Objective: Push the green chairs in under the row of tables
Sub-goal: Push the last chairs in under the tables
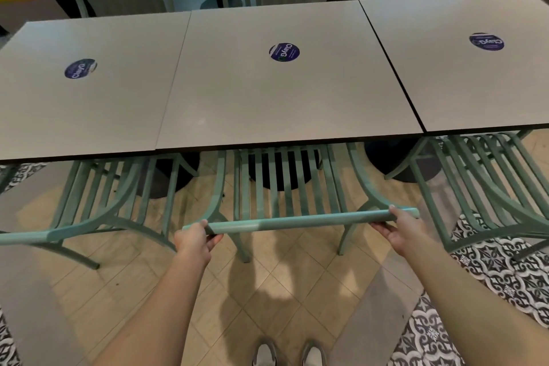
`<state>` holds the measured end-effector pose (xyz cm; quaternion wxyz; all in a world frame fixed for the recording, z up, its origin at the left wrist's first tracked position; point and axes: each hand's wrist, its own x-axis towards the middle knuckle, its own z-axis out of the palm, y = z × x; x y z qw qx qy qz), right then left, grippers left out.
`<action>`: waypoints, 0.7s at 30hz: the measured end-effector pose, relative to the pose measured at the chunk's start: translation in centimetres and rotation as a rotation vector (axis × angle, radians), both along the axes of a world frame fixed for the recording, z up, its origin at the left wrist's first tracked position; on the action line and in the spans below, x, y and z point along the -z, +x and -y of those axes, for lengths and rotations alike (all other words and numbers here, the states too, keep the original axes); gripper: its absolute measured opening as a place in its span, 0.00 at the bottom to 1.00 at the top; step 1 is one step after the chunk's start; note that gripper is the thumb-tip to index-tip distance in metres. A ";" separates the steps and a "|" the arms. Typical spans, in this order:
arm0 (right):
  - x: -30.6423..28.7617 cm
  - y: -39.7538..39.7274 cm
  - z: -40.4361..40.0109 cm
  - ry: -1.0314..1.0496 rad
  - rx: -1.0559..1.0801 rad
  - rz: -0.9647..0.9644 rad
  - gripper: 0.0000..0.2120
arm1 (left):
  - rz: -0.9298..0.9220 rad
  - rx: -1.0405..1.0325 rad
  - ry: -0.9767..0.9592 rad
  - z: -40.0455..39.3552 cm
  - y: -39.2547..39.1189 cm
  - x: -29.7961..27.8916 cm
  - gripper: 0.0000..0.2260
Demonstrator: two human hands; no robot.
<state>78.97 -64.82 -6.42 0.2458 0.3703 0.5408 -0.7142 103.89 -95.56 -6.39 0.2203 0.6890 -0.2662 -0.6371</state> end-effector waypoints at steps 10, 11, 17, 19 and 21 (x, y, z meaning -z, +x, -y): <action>0.8 -0.4 -0.3 -0.026 -0.001 0.012 0.22 | -0.012 0.019 0.003 0.1 0.4 0.2 0.21; 0.9 -0.5 -0.3 -0.027 0.007 0.015 0.23 | -0.014 0.030 0.004 0.3 0.5 0.3 0.20; 1.2 1.1 0.9 -0.008 0.067 0.026 0.27 | 0.029 0.255 0.041 1.7 2.7 1.3 0.15; 0.8 1.9 1.4 -0.010 0.065 -0.009 0.26 | 0.065 0.321 0.036 2.1 3.4 1.2 0.15; 0.4 2.9 1.6 0.024 0.057 -0.035 0.27 | 0.145 0.382 -0.036 1.9 3.6 0.7 0.17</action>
